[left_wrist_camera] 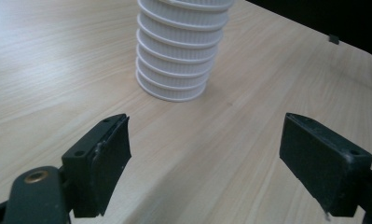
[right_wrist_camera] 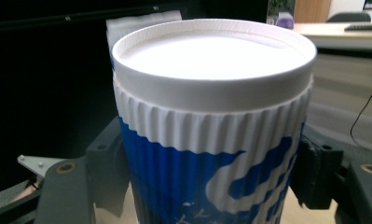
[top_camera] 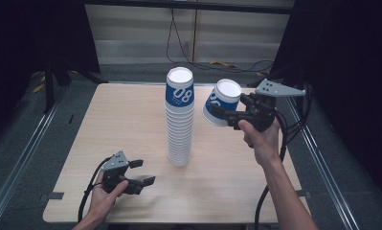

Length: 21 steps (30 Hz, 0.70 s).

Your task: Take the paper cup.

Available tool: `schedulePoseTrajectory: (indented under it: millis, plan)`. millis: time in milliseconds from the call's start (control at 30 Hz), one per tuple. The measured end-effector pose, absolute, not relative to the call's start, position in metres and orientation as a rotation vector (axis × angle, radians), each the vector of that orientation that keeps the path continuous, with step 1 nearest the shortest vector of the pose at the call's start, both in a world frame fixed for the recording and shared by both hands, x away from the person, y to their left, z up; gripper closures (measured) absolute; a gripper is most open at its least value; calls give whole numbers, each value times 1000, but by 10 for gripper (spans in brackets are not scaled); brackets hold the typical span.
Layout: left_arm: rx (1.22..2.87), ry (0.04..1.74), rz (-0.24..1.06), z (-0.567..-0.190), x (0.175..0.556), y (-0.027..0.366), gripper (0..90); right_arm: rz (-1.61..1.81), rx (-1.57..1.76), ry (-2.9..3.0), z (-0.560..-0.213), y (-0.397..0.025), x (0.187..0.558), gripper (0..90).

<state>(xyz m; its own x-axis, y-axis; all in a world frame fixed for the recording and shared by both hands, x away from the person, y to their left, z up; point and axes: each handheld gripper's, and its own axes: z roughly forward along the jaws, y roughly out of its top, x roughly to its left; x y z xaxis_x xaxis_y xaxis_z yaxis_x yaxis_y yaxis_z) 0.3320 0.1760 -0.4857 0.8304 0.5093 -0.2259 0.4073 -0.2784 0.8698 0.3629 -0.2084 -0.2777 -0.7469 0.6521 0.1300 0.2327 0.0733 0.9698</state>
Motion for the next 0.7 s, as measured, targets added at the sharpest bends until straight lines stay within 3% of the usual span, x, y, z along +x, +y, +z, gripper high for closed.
schedulePoseTrajectory:
  millis: [467,700]
  plan:
    - [1903,629,113,-470,334,162,159,1723,928,2117,-334,-207,354,270]
    - [1906,603,125,-454,346,152,161,1721,898,2144,-346,-201,349,268]
